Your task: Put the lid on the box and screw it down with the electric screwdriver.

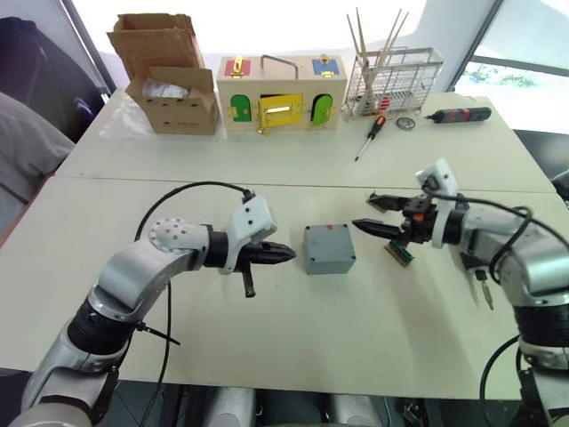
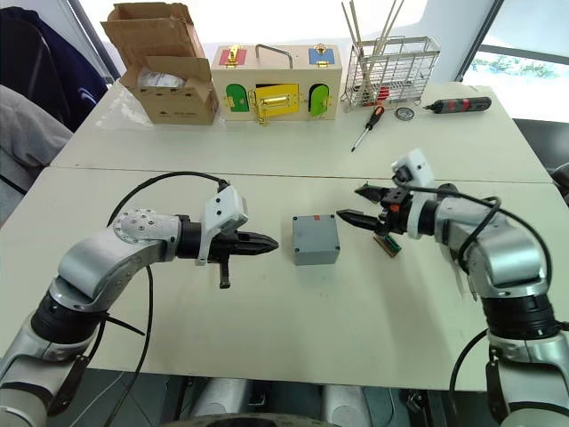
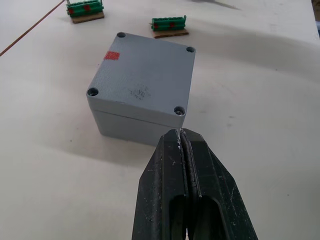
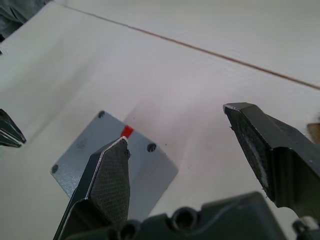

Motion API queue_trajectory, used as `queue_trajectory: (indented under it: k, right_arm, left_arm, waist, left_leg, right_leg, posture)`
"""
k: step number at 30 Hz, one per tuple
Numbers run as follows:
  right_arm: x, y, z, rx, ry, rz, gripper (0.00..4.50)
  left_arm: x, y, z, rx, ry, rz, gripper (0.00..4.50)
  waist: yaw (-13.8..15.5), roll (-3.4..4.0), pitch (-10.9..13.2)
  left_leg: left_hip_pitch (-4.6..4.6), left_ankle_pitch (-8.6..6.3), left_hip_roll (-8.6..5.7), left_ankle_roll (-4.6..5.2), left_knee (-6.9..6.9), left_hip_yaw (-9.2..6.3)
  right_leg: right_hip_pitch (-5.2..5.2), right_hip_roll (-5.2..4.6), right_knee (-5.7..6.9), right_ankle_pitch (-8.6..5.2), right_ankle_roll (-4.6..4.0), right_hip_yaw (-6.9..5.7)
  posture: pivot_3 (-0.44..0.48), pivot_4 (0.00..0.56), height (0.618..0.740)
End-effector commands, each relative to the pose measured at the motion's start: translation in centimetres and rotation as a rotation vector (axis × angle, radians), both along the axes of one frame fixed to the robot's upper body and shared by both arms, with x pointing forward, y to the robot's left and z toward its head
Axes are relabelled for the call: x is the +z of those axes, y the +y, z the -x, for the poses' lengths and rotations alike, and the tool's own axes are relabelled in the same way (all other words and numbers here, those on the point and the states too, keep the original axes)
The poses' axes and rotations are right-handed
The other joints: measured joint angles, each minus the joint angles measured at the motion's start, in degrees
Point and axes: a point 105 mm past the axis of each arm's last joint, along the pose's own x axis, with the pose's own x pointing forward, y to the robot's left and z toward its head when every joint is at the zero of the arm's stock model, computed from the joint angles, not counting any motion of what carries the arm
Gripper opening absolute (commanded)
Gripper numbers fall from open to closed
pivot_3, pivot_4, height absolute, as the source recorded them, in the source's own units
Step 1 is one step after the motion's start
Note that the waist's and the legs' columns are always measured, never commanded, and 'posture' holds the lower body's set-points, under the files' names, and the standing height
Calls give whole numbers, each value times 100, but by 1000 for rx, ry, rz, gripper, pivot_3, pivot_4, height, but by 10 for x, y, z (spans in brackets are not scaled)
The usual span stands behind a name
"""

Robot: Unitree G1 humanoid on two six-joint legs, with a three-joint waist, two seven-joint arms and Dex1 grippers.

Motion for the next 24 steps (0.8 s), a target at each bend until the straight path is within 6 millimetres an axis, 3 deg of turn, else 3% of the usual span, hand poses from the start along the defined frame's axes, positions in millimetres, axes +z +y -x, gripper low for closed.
queue_trajectory:
  k: [1, 2, 6, 9, 14, 24]
  right_arm:
    - [43, -49, -12, -169, -38, 51, 3411]
    - [47, -64, -14, -220, -27, 81, 3411]
    - [57, -114, -22, -404, 63, 207, 4483]
    - [41, -142, -12, -469, 275, 326, 4483]
    - [17, -152, 17, -432, 634, 368, 4483]
    - [-18, -170, 3, -558, 787, 379, 4483]
  left_arm:
    - [25, -12, 7, -75, -71, 56, 0]
    - [28, -15, 9, -91, -76, 68, 0]
    - [31, -25, 21, -163, -94, 61, 0]
    - [32, -34, 22, -177, -116, 65, 0]
    - [24, -46, 25, -185, -124, 89, 0]
    - [15, -60, 21, -115, -140, 131, 0]
  waist:
    - [16, 3, 2]
    - [40, 2, 2]
    - [-10, 2, 1]
    - [-52, 4, 2]
    - [-54, 9, 2]
    - [2, 9, 2]
  left_leg:
    - [0, 0, 0, 0, 0, 0]
    - [-3, 0, -2, 0, 3, 1]
    - [-5, -4, -6, 6, 1, 5]
    - [-3, -4, -1, 6, -4, 11]
    - [-3, -4, 3, 7, -5, 18]
    - [-3, -2, 1, 4, -2, 19]
  right_leg:
    - [0, 0, 0, 0, 0, 0]
    - [-1, -2, -1, 0, 0, 0]
    - [2, -7, -11, 0, -1, 3]
    - [-2, -6, -13, 0, -1, 5]
    - [-11, -2, -10, -1, 0, 9]
    - [-11, -3, -10, 0, 0, 12]
  posture:
    - [0, 150, 740]
    - [0, 150, 740]
    - [0, 150, 740]
    - [0, 150, 740]
    - [0, 150, 740]
    - [0, 150, 740]
